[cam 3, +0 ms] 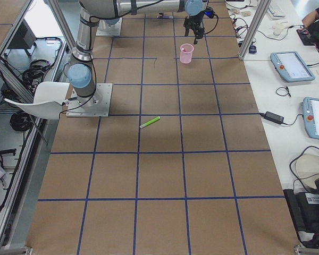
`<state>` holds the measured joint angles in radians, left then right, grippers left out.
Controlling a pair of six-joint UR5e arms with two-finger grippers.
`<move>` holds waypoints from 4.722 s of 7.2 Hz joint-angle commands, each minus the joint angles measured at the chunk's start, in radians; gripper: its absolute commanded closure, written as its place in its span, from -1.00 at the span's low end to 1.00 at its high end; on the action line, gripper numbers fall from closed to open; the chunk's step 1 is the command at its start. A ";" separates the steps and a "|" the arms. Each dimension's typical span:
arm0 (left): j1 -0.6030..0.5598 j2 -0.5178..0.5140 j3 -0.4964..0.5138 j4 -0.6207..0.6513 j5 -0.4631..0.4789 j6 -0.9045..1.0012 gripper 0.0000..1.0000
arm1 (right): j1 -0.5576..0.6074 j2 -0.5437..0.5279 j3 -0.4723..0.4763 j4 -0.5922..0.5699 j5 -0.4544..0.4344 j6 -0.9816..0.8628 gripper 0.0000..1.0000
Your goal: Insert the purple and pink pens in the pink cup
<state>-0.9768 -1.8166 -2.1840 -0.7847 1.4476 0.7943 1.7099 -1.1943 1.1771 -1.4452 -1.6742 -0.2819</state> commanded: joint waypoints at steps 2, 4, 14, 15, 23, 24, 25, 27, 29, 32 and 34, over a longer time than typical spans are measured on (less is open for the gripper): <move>0.001 -0.009 0.004 0.001 0.000 -0.003 1.00 | -0.137 -0.254 0.234 0.053 0.040 0.003 -1.00; 0.001 -0.006 0.041 -0.005 0.005 -0.029 1.00 | -0.130 -0.338 0.397 -0.219 0.074 0.187 -1.00; -0.703 -0.041 0.561 -0.476 0.404 -0.348 1.00 | -0.130 -0.335 0.343 -0.213 0.021 0.225 -1.00; -0.747 -0.064 0.596 -0.500 0.424 -0.321 1.00 | -0.130 -0.335 0.343 -0.213 0.021 0.227 -1.00; -1.063 -0.265 0.791 -0.672 0.865 -0.202 1.00 | -0.121 -0.341 0.351 -0.215 0.030 0.244 -1.00; -1.094 -0.285 0.790 -0.671 0.893 -0.202 1.00 | -0.121 -0.341 0.351 -0.213 0.030 0.253 -1.00; -1.114 -0.296 0.770 -0.673 0.921 -0.207 1.00 | -0.121 -0.341 0.349 -0.215 0.030 0.253 -1.00; -1.151 -0.276 0.751 -0.714 0.959 -0.210 1.00 | -0.121 -0.341 0.342 -0.215 0.031 0.254 -1.00; -1.221 -0.289 0.719 -0.735 1.115 -0.298 1.00 | -0.121 -0.341 0.340 -0.213 0.031 0.250 -1.00; -1.281 -0.293 0.688 -0.760 1.255 -0.386 1.00 | -0.142 -0.340 0.329 -0.204 0.119 0.205 -1.00; -1.297 -0.299 0.687 -0.789 1.315 -0.403 1.00 | -0.142 -0.340 0.329 -0.204 0.119 0.214 -1.00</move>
<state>-2.2630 -2.1112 -1.4956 -1.5620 2.7214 0.4045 1.5680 -1.5340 1.5072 -1.6498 -1.5575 -0.0702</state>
